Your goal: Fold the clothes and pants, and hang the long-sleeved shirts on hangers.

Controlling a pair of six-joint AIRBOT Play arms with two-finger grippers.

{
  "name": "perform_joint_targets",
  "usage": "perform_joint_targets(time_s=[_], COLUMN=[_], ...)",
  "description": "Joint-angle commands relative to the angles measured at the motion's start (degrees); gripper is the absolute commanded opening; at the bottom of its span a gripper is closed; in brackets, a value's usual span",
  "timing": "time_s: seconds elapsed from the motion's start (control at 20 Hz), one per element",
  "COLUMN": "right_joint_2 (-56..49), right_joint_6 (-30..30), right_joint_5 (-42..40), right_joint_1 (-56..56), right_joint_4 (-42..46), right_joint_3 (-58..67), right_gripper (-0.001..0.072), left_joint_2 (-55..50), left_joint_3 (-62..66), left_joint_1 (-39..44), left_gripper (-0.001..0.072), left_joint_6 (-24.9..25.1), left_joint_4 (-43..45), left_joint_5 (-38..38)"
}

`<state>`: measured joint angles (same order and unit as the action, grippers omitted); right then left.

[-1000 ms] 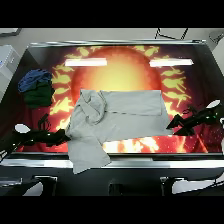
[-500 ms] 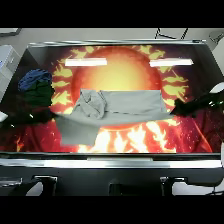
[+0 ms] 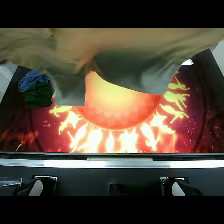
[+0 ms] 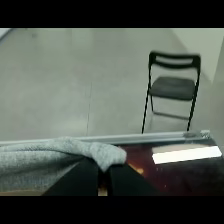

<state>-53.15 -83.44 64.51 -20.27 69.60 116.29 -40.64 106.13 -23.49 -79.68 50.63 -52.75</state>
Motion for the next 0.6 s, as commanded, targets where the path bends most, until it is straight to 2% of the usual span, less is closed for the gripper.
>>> perform_joint_targets(time_s=[0.0,0.15,0.25,0.4,0.55], right_joint_2=[7.2,7.6,6.4,0.3,-11.4], right_joint_6=[-1.7,-3.4,-3.6,-5.6,-5.2], right_joint_5=[-3.1,-4.8,-2.8,8.2,22.9], right_joint_1=[0.1,0.1,0.1,0.1,2.0], right_joint_4=[1.9,3.4,3.7,3.4,3.0], right_joint_3=[1.8,1.8,1.8,1.5,-3.5], right_gripper=[0.0039,0.0039,0.0039,0.0037,0.0035], left_joint_2=[3.9,3.7,2.5,-2.4,-10.7], left_joint_3=[4.4,4.4,4.4,4.1,-2.2], left_joint_1=[-0.8,-0.8,-0.8,-0.8,0.3], left_gripper=[0.0024,0.0023,0.0023,0.0023,0.0023], left_joint_6=[-1.6,-1.6,-1.6,-3.3,-3.2], left_joint_4=[0.4,0.6,0.6,1.1,1.0], left_joint_5=[3.0,7.5,5.0,-6.8,-19.5])
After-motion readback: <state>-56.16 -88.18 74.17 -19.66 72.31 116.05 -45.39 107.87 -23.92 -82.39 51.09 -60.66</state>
